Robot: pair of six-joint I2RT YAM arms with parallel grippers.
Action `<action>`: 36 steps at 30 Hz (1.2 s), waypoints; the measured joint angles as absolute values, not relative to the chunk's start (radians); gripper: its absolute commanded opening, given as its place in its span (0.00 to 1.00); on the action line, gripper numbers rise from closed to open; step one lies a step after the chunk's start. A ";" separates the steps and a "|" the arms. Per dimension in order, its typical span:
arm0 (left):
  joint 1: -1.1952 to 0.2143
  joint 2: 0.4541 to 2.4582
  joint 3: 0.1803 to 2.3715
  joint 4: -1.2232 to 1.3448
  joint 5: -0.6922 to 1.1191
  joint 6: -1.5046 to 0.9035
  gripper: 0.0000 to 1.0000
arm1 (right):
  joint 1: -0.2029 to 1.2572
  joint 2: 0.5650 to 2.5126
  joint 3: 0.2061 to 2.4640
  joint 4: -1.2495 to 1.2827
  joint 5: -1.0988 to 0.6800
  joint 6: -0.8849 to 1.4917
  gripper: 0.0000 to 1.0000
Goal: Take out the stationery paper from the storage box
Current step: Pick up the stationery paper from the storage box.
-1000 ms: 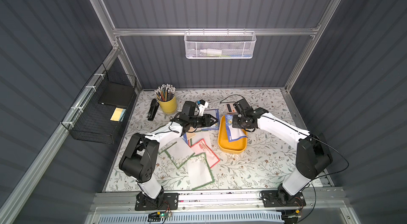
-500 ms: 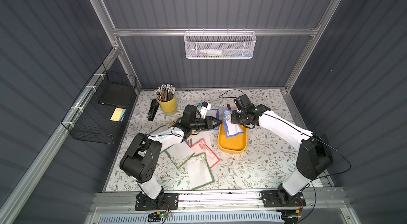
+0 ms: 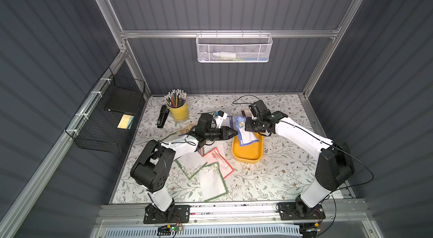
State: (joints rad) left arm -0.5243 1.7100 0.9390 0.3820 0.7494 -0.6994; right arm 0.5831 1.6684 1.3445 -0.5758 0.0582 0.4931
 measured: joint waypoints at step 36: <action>-0.543 1.778 1.002 0.369 0.726 -0.714 0.00 | 0.584 1.674 1.345 -0.573 0.033 0.484 0.04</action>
